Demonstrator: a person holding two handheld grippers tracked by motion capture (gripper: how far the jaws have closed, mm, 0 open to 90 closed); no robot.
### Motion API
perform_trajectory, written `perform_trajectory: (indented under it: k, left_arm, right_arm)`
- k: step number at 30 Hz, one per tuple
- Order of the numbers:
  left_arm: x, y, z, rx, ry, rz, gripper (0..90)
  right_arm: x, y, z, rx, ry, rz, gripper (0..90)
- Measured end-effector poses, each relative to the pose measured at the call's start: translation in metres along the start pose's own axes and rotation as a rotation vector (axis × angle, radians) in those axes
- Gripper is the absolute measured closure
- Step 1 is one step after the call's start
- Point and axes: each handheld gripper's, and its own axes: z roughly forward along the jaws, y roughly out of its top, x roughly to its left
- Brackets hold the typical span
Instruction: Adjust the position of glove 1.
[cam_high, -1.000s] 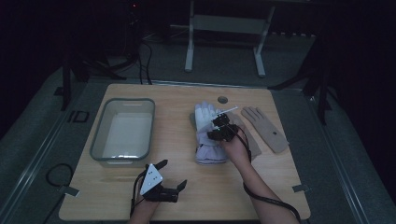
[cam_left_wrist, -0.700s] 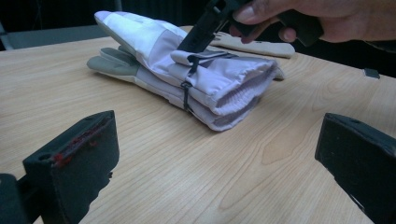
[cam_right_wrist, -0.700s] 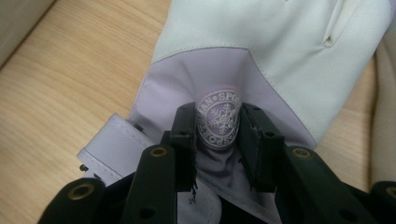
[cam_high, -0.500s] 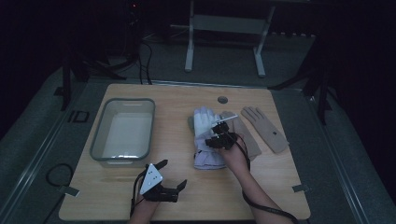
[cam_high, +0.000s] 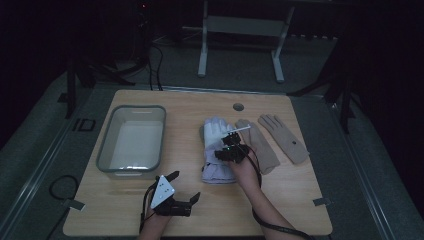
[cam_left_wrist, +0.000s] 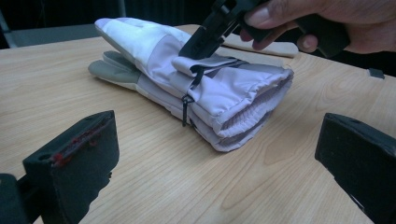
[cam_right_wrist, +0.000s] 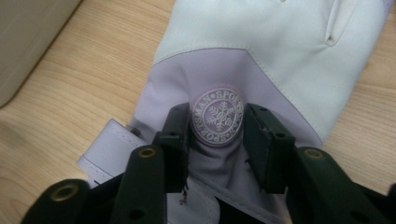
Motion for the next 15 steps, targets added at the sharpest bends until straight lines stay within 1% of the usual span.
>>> perform_trajectory:
  k: [4,5,7,8,9,10,11,12,14,15]
  left_arm:
    - [-0.001,0.001,0.002,0.026,0.022,0.000,0.0]
    - [-0.002,0.001,0.002,0.028,0.024,0.005,0.0]
    - [-0.003,0.001,0.002,0.032,0.029,0.016,0.0]
    - [-0.003,0.001,0.003,0.039,0.035,0.016,0.0]
    - [-0.003,0.002,0.003,0.053,0.045,0.009,0.0]
    - [-0.003,0.002,0.003,0.067,0.053,0.004,0.0]
    - [-0.002,0.004,0.004,0.086,0.055,-0.009,0.0]
    - [-0.001,0.005,0.003,0.087,0.049,-0.023,0.0]
    - [0.002,0.009,0.004,0.103,0.040,-0.064,0.0]
    - [0.002,0.009,0.004,0.103,0.040,-0.064,0.0]
  right_arm:
    - [-0.003,0.001,-0.009,-0.028,0.013,-0.008,43.6]
    - [-0.005,0.001,-0.011,-0.036,0.022,-0.019,39.1]
    - [-0.007,0.000,-0.017,-0.057,0.056,-0.025,32.8]
    - [-0.009,-0.001,-0.019,-0.075,0.079,-0.044,28.4]
    - [-0.011,-0.003,-0.021,-0.085,0.091,-0.050,26.3]
    - [-0.014,-0.005,-0.024,-0.105,0.114,-0.055,24.4]
    - [-0.016,-0.006,-0.026,-0.117,0.134,-0.061,19.9]
    - [-0.018,-0.008,-0.028,-0.130,0.140,-0.079,17.4]
    - [-0.023,-0.011,-0.031,-0.158,0.136,-0.120,18.2]
    - [-0.023,-0.011,-0.031,-0.158,0.136,-0.120,18.2]
